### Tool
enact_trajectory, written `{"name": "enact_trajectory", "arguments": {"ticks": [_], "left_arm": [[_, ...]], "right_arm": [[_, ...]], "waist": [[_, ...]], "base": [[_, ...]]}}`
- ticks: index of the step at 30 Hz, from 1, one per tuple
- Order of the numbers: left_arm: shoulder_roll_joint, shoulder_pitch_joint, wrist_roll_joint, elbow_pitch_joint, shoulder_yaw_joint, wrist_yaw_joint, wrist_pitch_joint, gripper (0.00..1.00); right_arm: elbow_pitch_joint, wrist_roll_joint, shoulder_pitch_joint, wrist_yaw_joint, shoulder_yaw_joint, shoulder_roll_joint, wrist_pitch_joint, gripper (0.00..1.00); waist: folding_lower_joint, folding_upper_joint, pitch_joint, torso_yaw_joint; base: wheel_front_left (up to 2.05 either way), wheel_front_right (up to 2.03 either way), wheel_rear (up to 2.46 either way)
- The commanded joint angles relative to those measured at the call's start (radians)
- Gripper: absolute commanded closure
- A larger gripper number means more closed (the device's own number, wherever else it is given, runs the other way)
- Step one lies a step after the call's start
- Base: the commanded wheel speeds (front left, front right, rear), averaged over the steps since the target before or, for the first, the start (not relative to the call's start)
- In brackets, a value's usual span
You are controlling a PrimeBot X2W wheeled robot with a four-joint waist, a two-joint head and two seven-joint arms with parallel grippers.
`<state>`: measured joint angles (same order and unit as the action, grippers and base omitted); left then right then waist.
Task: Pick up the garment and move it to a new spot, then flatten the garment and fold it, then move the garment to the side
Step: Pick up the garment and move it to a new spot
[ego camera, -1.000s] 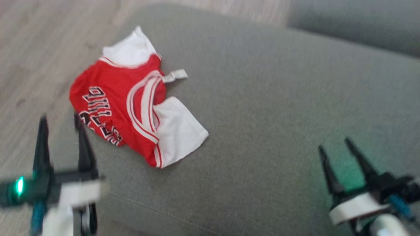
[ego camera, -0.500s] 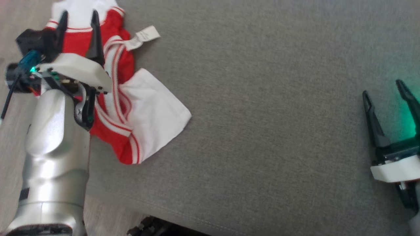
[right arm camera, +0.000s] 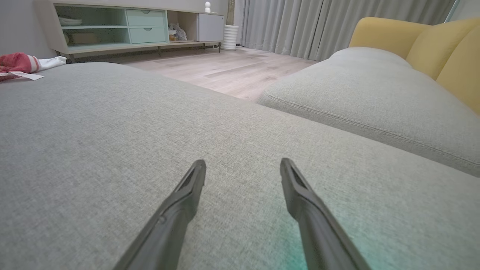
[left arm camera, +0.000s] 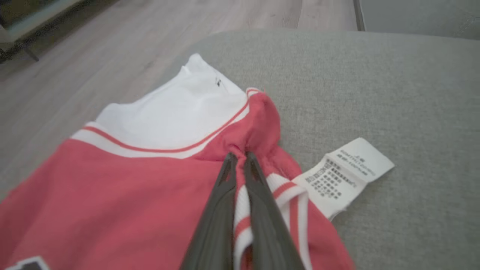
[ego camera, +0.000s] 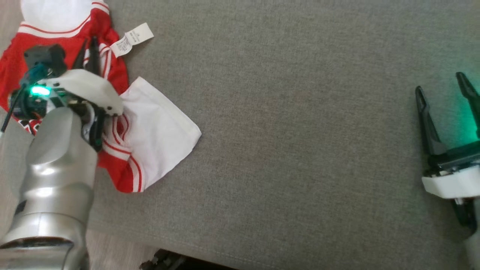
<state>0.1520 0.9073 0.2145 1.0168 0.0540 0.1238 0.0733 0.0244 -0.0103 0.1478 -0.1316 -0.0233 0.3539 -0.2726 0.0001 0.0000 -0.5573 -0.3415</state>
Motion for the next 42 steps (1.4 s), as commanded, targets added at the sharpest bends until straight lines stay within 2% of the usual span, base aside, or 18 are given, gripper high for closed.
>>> {"name": "enact_trajectory", "arguments": {"ticks": [1,6,10,17,24,30,34,38,42], "left_arm": [[0.079,0.033,-0.014,-0.02,-0.015,0.0,0.025,1.0],[0.138,0.083,-0.039,-0.051,0.014,0.002,0.073,1.0],[0.179,0.116,-0.05,-0.134,0.045,0.005,0.06,1.0],[0.235,0.113,0.013,-0.42,0.149,0.007,-0.095,1.0],[0.278,0.081,0.084,-0.73,0.223,0.007,-0.284,1.0],[0.24,0.032,0.122,-0.849,0.291,0.007,-0.37,1.0],[0.198,0.004,0.125,-0.844,0.351,0.007,-0.371,1.0],[0.132,-0.032,0.119,-0.749,0.448,0.007,-0.311,1.0],[0.078,-0.074,0.07,-0.605,0.536,0.001,-0.155,1.0]], "right_arm": [[0.038,0.002,-0.007,0.001,-0.023,-0.003,0.011,0.0],[0.073,-0.014,0.011,0.001,-0.058,-0.071,0.011,0.0],[0.1,-0.031,0.004,0.001,-0.076,-0.143,0.011,0.0],[0.119,-0.052,-0.021,0.001,-0.096,-0.237,0.011,0.0],[0.113,-0.069,-0.001,0.001,-0.124,-0.288,0.011,0.0],[0.085,-0.087,0.04,0.001,-0.168,-0.302,0.011,0.0],[0.073,-0.106,0.061,0.001,-0.184,-0.303,0.011,0.0],[0.063,-0.14,0.091,0.001,-0.221,-0.303,0.011,0.0],[0.064,-0.157,0.108,0.001,-0.242,-0.303,0.011,0.0]], "waist": [[-0.0001,0.0,0.036,0.014],[-0.0001,0.0,0.157,0.067],[-0.0001,0.0,0.273,0.138],[-0.0001,0.0,0.404,0.304],[-0.0001,0.0,0.415,0.493],[-0.0001,0.0,0.347,0.627],[-0.0001,0.0,0.288,0.664],[-0.0001,0.0,0.205,0.691],[-0.0001,0.0,0.155,0.695]], "base": [[0.0,0.0,0.0],[0.0,0.0,0.0],[0.0,0.0,0.0],[0.0,0.0,0.0],[0.0,0.0,0.0],[0.0,0.0,0.0],[0.0,0.0,0.0],[0.0,0.0,0.0],[0.0,0.0,0.0]]}}
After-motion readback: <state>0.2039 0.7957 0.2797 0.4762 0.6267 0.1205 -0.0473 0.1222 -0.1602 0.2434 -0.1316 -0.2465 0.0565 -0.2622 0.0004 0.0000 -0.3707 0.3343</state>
